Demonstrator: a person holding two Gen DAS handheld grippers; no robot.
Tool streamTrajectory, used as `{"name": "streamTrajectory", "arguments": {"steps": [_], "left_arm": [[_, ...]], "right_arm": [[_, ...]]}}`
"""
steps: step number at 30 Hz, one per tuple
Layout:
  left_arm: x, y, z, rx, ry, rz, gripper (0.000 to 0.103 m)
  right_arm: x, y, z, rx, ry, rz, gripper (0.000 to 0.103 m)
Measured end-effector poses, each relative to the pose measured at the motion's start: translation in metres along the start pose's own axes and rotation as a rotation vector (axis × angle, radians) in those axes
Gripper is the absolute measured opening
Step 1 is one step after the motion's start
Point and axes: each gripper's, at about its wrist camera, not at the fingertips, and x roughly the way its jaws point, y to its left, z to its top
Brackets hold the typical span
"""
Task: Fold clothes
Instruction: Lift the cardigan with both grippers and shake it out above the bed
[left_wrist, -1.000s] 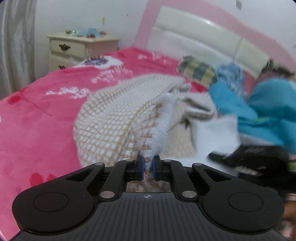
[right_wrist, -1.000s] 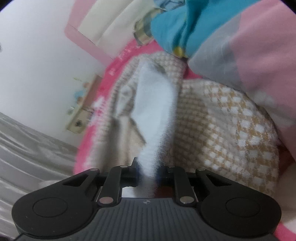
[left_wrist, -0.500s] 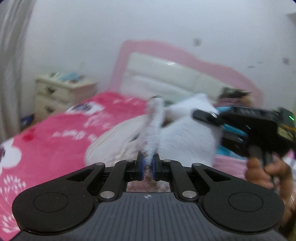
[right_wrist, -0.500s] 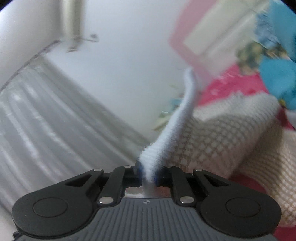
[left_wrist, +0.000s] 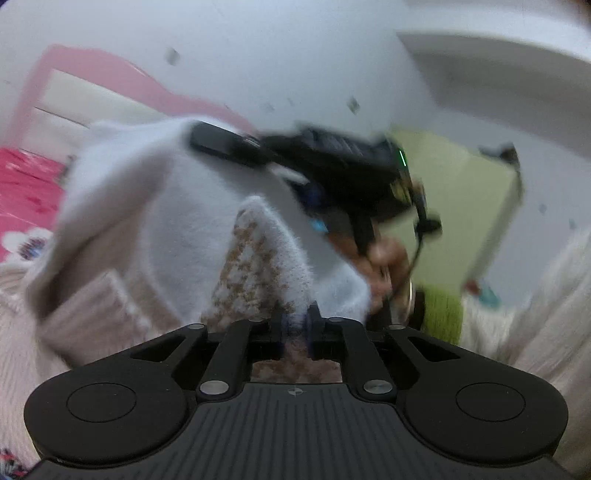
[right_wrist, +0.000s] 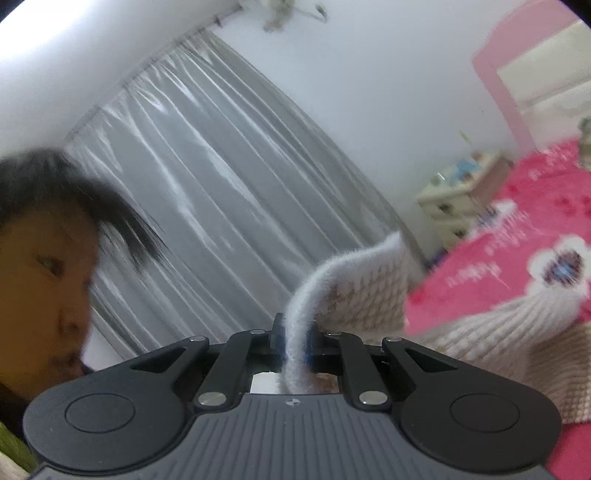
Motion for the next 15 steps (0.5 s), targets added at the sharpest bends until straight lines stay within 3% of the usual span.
{"name": "streamTrajectory", "arguments": {"steps": [4, 6, 8, 10, 12, 15], "left_arm": [[0.031, 0.030, -0.036, 0.075, 0.220, 0.100, 0.032], [0.026, 0.052, -0.047, 0.108, 0.277, 0.173, 0.035], [0.018, 0.074, -0.049, 0.161, 0.290, 0.272, 0.054], [0.017, 0.100, -0.048, 0.233, 0.287, 0.362, 0.063], [0.029, 0.111, -0.044, 0.327, 0.301, 0.376, 0.066], [0.065, 0.136, -0.033, 0.451, 0.364, 0.304, 0.068]], "right_arm": [[0.016, -0.044, -0.043, 0.022, 0.153, -0.238, 0.011], [0.021, -0.073, -0.067, 0.069, 0.202, -0.342, 0.011], [0.010, -0.084, -0.084, 0.114, 0.176, -0.350, 0.011], [0.000, -0.088, -0.097, 0.141, 0.145, -0.340, 0.011], [-0.002, -0.086, -0.098, 0.130, 0.136, -0.326, 0.011], [-0.007, -0.081, -0.098, 0.109, 0.165, -0.322, 0.011]]}}
